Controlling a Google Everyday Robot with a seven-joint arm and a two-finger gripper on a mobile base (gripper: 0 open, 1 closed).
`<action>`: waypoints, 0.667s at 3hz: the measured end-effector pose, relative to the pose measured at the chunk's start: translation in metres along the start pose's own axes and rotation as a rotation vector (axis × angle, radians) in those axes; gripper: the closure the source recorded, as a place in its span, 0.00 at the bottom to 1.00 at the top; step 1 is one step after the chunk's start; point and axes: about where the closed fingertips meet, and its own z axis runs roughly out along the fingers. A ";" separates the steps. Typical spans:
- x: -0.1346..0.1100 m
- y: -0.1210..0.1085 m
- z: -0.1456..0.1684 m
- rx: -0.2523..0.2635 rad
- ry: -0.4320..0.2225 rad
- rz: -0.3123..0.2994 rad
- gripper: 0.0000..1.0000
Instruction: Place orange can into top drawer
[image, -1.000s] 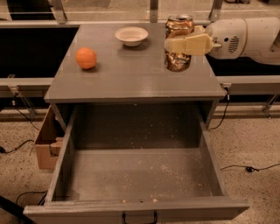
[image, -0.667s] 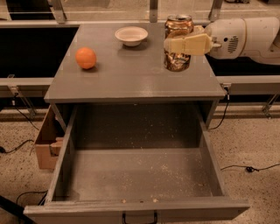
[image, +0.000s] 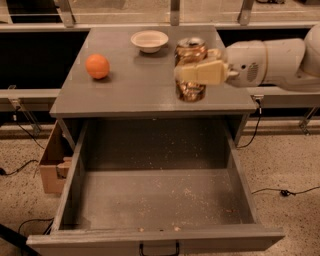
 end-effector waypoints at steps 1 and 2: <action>0.036 0.032 0.014 0.017 0.048 0.032 1.00; 0.089 0.053 0.040 0.024 0.058 0.075 1.00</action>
Offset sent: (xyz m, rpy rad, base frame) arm -0.0946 0.0866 -0.1968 -0.0578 0.1702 -0.0450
